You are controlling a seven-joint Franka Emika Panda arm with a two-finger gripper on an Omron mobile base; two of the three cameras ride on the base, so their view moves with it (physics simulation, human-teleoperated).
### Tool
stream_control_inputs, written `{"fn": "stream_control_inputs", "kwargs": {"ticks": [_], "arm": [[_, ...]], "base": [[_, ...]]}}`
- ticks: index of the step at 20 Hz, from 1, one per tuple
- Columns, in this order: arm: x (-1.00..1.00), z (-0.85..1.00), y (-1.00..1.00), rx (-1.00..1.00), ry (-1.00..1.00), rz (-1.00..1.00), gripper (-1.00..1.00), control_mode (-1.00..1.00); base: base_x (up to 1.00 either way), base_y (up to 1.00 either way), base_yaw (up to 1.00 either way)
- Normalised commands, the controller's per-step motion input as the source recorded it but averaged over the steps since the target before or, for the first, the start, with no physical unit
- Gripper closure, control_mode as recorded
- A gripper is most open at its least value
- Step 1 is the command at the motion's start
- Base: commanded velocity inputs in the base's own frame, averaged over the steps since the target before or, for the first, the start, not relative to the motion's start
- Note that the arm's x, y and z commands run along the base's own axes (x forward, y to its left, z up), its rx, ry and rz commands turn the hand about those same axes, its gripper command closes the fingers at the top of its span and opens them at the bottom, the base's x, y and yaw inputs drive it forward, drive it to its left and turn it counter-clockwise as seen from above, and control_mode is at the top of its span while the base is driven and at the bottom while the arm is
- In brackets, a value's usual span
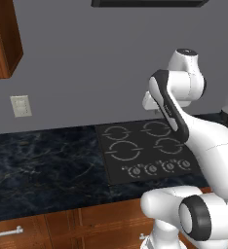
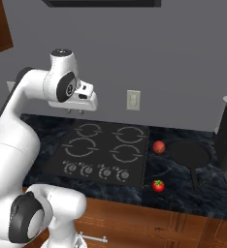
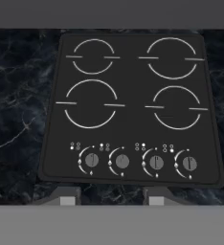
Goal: Place the pan on the rear left burner on the stove. Then place the tomato and the onion in the pan and turn on the rear left burner.
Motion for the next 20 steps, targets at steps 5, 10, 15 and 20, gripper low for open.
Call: {"fn": "stream_control_inputs", "kwargs": {"ticks": [5, 10, 15, 20], "arm": [[-0.02, 0.00, -0.30, 0.00, 0.00, 0.00, -1.00, -1.00], [-0.18, 0.00, -0.59, -0.01, -0.01, 0.01, -1.00, -1.00], [-0.31, 0.00, -0.70, -0.03, -0.02, 0.00, -1.00, -1.00], [-0.26, 0.00, -0.62, -0.03, 0.00, 0.00, -1.00, -1.00]], "base": [[0.00, 0.00, 0.00], [0.00, 0.00, 0.00], [0.00, 0.00, 0.00], [0.00, 0.00, 0.00]]}}
